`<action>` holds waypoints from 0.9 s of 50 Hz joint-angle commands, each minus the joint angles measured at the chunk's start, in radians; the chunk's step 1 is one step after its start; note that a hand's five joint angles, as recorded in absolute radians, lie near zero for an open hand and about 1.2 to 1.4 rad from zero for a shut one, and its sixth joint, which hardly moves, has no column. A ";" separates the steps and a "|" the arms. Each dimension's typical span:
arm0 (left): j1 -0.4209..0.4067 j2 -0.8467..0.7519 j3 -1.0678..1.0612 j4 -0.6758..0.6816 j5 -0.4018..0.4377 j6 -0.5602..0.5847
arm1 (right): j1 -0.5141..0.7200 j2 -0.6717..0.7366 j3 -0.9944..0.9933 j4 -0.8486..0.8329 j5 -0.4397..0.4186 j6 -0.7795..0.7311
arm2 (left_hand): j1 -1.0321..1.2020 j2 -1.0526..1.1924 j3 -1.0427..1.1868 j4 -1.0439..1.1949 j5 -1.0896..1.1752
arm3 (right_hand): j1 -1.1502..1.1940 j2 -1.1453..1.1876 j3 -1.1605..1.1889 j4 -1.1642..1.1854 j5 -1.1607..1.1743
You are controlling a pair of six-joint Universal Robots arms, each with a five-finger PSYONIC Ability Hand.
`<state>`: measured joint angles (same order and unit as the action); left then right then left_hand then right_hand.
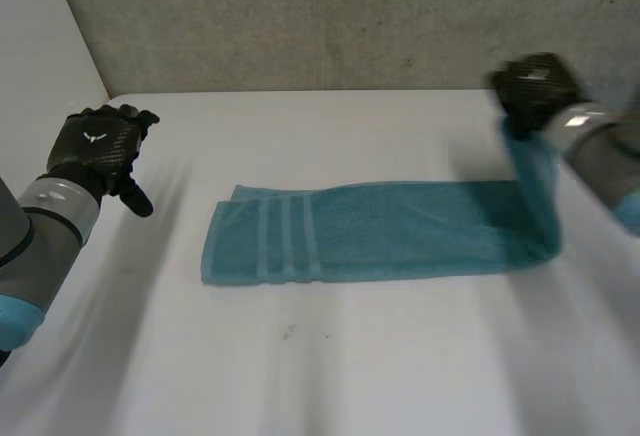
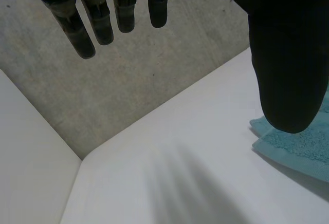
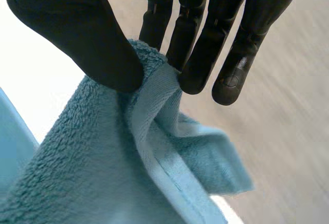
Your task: Fold the laundry
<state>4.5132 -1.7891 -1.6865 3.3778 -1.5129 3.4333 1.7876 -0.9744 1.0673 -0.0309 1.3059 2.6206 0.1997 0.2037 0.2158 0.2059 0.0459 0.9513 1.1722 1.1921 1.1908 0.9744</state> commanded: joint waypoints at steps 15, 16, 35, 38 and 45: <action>0.000 0.004 -0.006 0.003 0.002 0.000 | 0.570 0.300 -0.062 -0.142 -0.047 -0.004 | -0.025 -0.029 -0.041 -0.031 -0.046 | -0.729 -0.949 -0.969 -0.968 -0.926; 0.000 0.004 -0.005 0.003 0.002 0.000 | 0.570 0.299 -0.063 -0.142 -0.047 -0.004 | -0.025 -0.029 -0.041 -0.031 -0.046 | -0.734 -0.955 -0.975 -0.974 -0.932; -0.284 -0.222 0.154 0.012 -0.004 0.012 | 0.193 -0.066 0.387 0.013 0.049 0.153 | -0.025 -0.029 -0.041 -0.031 -0.046 | -0.777 -0.998 -1.018 -1.016 -0.974; -0.322 -0.282 0.191 0.005 -0.010 0.014 | 0.128 -0.075 0.468 -0.010 0.018 0.153 | -0.025 -0.029 -0.041 -0.031 -0.046 | -0.777 -0.998 -1.018 -1.016 -0.974; -0.336 -0.331 0.209 0.000 -0.010 0.014 | 0.046 -0.070 0.577 -0.138 -0.008 0.127 | -0.024 -0.028 -0.040 -0.031 -0.045 | -0.161 -0.382 -0.402 -0.401 -0.359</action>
<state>4.1920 -2.0698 -1.4970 3.3841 -1.5212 3.4464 1.9089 -1.0534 1.5387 -0.0474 1.3253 2.7766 0.1997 0.2037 0.2158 0.2059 0.0459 0.2025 0.2174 0.2128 0.2300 0.0614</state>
